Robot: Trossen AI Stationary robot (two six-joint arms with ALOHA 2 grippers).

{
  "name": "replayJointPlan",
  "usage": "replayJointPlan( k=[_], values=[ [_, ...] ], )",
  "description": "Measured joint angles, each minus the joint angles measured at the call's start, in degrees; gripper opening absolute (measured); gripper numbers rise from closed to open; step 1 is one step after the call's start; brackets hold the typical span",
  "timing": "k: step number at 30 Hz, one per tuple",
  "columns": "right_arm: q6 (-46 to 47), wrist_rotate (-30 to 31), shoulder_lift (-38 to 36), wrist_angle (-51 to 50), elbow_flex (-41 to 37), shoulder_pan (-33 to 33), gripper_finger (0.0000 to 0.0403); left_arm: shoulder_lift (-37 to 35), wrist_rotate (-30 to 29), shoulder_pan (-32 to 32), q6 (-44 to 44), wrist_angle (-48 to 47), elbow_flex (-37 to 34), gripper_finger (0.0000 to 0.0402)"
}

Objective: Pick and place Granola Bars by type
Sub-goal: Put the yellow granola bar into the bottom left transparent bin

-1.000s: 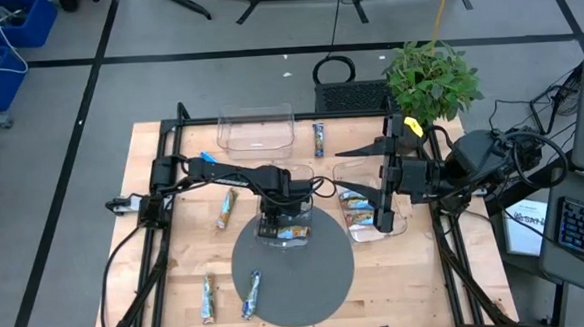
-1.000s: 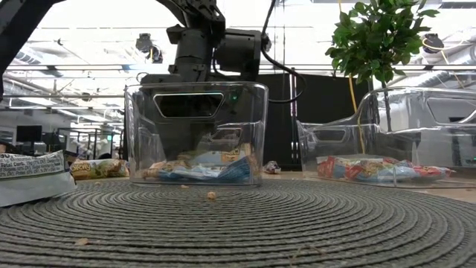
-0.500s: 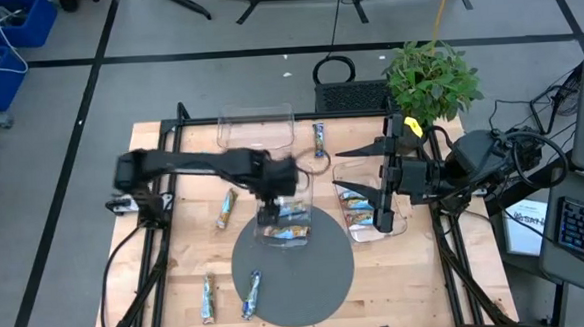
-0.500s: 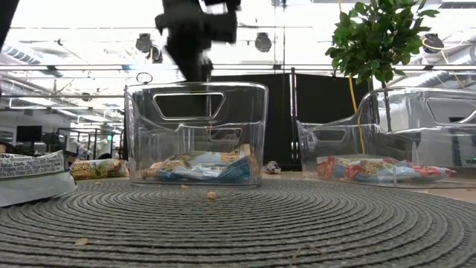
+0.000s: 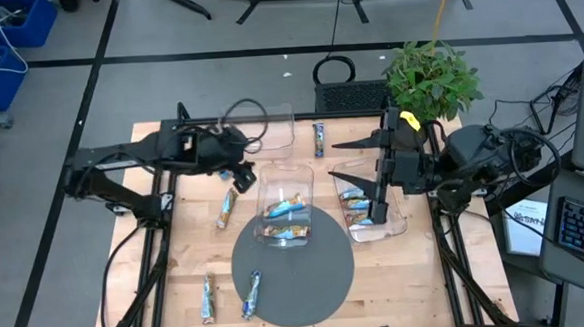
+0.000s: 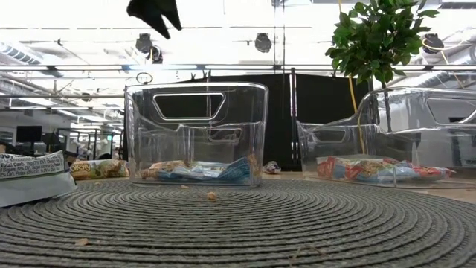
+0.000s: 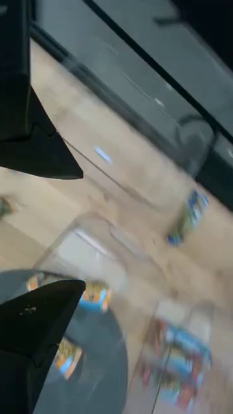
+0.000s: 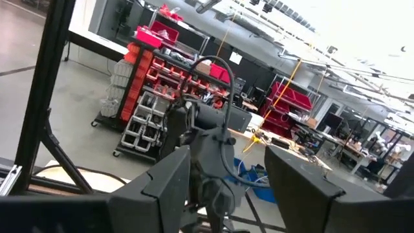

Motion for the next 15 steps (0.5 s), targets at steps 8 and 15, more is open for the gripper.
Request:
replayJointPlan(
  k=[8, 15],
  values=[
    [-0.2, 0.0, 0.0, -0.87, 0.0, -0.15, 0.0192, -1.06, -3.84, 0.01, -15.66, -12.81, -0.05, 0.0286],
    [10.0, -0.02, -1.57, -11.3, -0.07, -0.1, 0.0192, -1.06, -3.62, -0.31, -20.6, -13.65, -4.61, 0.0302]
  ],
)
